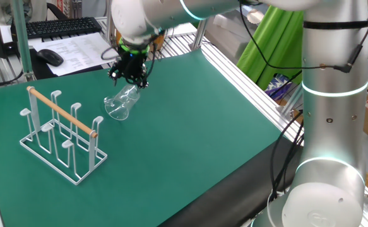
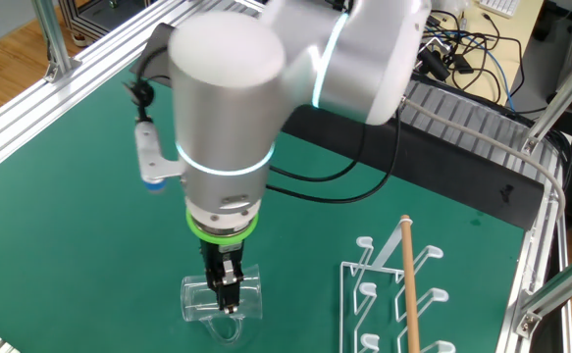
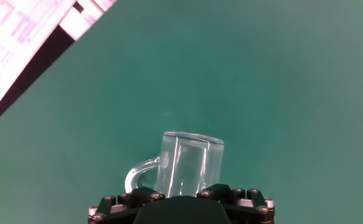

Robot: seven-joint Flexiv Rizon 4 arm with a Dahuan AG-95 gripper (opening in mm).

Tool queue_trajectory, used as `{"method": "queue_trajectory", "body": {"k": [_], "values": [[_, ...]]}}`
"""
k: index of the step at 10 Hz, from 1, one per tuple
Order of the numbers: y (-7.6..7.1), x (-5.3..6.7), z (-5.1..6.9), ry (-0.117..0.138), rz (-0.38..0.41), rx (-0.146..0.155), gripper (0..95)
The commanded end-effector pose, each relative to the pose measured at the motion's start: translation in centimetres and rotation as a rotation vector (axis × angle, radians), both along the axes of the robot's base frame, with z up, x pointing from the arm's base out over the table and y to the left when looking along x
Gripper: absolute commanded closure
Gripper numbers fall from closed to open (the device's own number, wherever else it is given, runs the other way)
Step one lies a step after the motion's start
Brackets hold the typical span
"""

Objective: Put the cup on the cup rack

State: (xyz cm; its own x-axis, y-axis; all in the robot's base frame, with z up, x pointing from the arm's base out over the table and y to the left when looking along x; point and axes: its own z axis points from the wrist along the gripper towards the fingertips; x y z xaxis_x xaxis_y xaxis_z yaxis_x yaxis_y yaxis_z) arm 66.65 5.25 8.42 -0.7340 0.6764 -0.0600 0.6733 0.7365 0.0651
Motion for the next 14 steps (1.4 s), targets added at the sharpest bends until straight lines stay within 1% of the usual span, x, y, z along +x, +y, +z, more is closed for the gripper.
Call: {"method": "queue_trajectory", "body": {"k": [1, 2, 4, 6, 8, 10, 11, 12, 13, 14], "values": [[-0.2, 0.2, -0.9, -0.008, 0.005, 0.002, 19.0], [-0.2, 0.1, -1.2, -0.012, 0.005, 0.004, 19.0], [0.2, 0.4, -2.3, -0.031, -0.007, 0.003, 19.0], [0.4, 0.6, -2.8, -0.047, -0.012, 0.002, 19.0], [-0.1, 0.8, -3.0, -0.052, -0.009, 0.003, 19.0], [-0.7, 1.1, -3.4, -0.064, -0.006, 0.011, 19.0], [-0.7, 1.1, -3.6, -0.083, -0.022, 0.024, 19.0], [-0.6, 1.2, -3.8, -0.102, -0.031, 0.031, 19.0], [-0.4, 1.1, -4.1, -0.111, -0.036, 0.031, 19.0], [-0.3, 1.1, -4.1, -0.112, -0.038, 0.030, 19.0]]}}
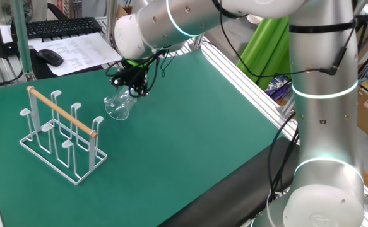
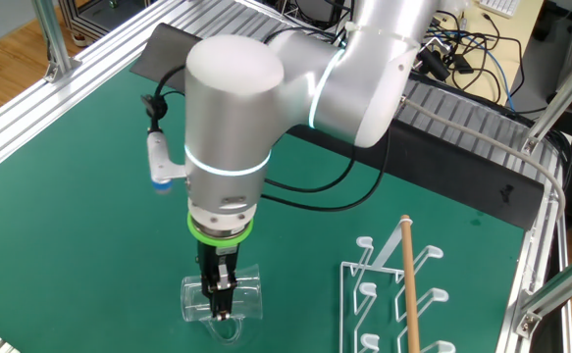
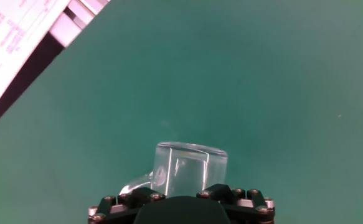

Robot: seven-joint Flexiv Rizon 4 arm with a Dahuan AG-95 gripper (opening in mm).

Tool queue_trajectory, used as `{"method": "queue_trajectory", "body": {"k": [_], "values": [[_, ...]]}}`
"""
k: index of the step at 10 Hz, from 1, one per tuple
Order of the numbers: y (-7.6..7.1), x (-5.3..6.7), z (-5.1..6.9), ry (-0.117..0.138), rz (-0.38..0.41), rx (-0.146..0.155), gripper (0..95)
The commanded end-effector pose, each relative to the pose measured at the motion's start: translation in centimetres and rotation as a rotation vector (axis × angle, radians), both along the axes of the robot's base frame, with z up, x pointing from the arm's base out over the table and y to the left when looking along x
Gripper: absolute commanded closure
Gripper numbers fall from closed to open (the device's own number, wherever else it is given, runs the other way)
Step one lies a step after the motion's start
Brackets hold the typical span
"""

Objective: Put the cup on the cup rack

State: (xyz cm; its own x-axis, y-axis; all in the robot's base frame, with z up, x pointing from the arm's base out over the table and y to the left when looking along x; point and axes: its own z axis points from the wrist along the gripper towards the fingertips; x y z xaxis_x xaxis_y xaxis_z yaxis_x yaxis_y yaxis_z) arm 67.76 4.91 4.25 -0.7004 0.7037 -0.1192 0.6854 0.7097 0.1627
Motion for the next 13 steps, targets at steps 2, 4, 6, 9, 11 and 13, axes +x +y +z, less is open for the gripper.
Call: {"method": "queue_trajectory", "body": {"k": [2, 4, 6, 9, 11, 13], "values": [[0.2, 0.0, -0.3, -0.016, -0.018, 0.006, 19.0], [0.4, 0.1, -0.7, -0.043, -0.036, 0.009, 19.0], [0.5, 0.2, -1.2, -0.050, -0.037, 0.010, 0.0], [0.8, 0.4, -1.9, -0.060, -0.039, 0.008, 0.0], [1.0, 0.6, -2.4, -0.073, -0.038, 0.007, 0.0], [1.0, 0.5, -2.3, -0.071, -0.026, 0.008, 19.0]]}}
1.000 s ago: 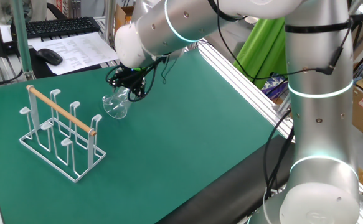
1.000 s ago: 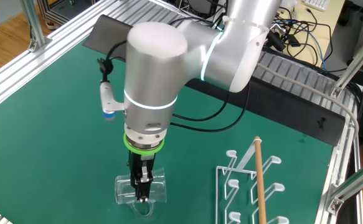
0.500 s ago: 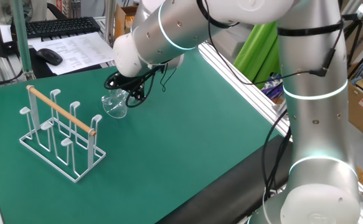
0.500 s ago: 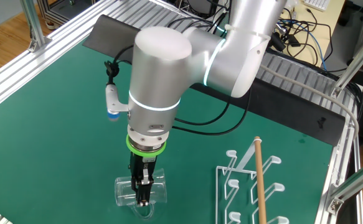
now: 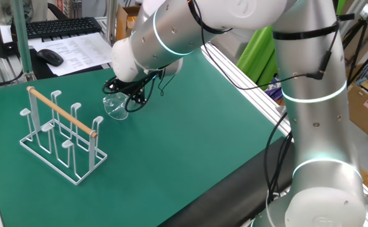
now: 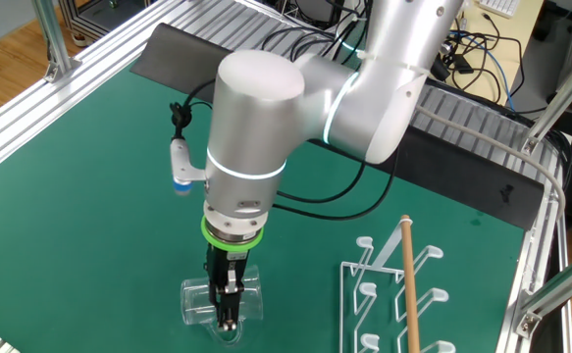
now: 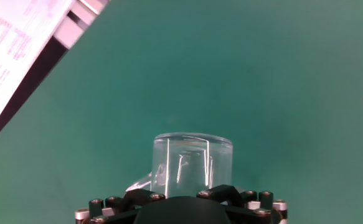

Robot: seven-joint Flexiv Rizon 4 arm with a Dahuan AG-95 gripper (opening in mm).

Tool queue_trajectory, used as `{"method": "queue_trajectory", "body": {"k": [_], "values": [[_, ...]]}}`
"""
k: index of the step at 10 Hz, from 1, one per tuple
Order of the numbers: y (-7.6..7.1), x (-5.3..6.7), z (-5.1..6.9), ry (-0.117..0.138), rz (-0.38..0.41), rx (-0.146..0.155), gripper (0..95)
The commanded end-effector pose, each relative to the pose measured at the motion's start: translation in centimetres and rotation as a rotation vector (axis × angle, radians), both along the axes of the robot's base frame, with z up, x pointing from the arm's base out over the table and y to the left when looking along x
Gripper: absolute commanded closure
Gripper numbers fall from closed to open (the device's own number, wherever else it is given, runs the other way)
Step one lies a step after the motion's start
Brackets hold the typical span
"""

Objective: Put the cup on the cup rack

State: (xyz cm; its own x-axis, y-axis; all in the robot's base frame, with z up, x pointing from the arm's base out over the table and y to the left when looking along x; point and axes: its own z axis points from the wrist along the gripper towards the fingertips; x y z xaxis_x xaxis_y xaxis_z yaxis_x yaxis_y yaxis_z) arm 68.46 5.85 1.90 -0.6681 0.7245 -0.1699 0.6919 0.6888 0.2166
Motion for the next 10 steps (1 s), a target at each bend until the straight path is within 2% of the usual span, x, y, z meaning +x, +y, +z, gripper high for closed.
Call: {"method": "queue_trajectory", "body": {"k": [1, 2, 3, 5, 10], "values": [[0.00, -0.21, 0.27, 0.005, 0.011, 0.024, 38.0], [-0.05, -0.26, 0.41, 0.004, 0.012, 0.059, 57.0], [-0.02, -0.24, 0.34, 0.005, 0.012, 0.057, 57.0], [-0.02, -0.24, 0.34, 0.003, 0.018, 0.056, 95.0], [-0.04, -0.28, 0.45, 0.007, 0.013, 0.060, 95.0]]}}
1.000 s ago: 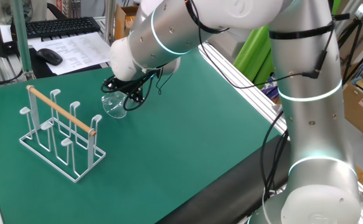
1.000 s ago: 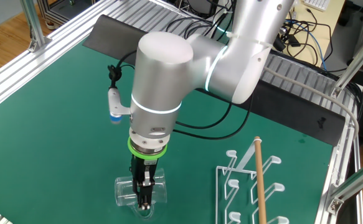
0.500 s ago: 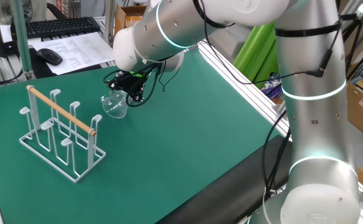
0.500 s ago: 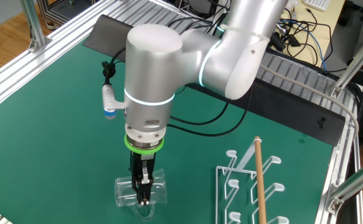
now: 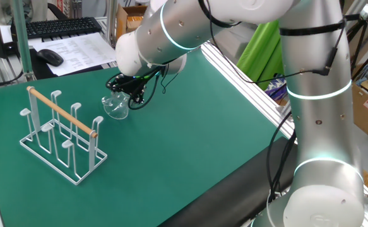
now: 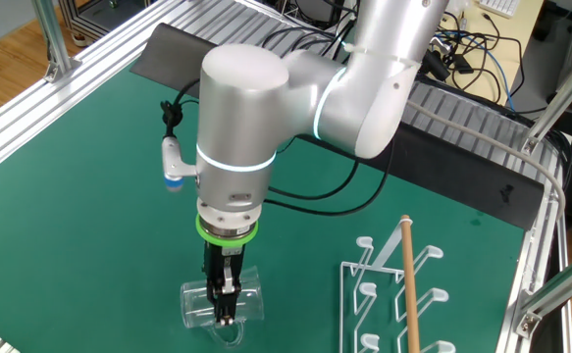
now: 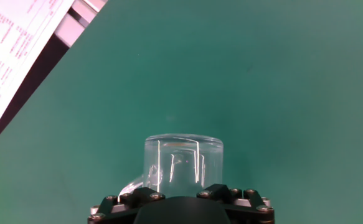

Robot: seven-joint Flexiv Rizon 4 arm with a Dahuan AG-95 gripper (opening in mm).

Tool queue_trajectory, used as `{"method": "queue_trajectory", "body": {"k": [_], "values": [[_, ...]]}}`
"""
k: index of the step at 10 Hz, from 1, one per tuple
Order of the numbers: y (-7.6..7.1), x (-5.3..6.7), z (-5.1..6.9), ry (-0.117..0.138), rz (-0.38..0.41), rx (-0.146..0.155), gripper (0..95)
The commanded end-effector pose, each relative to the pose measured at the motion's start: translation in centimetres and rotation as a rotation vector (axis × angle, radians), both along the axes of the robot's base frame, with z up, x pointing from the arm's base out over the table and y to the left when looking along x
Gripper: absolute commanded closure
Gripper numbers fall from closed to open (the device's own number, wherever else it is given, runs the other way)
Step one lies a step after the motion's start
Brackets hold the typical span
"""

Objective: Put the cup on the cup rack

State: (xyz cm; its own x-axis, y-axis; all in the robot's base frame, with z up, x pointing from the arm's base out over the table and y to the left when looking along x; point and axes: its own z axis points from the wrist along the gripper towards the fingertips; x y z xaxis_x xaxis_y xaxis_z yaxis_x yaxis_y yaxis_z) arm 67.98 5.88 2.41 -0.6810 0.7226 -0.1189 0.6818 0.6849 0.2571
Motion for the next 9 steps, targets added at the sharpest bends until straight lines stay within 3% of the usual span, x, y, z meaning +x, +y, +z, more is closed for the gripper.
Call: {"method": "queue_trajectory", "body": {"k": [1, 3, 5, 9], "values": [[-0.1, 0.1, 0.3, 0.017, 0.000, 0.003, 95.0], [-0.2, -0.2, 1.0, 0.048, 0.009, 0.031, 95.0], [-0.3, -0.5, 1.5, 0.083, 0.016, 0.038, 95.0], [1.0, -1.5, 2.7, 0.094, 0.001, 0.025, 95.0]]}}
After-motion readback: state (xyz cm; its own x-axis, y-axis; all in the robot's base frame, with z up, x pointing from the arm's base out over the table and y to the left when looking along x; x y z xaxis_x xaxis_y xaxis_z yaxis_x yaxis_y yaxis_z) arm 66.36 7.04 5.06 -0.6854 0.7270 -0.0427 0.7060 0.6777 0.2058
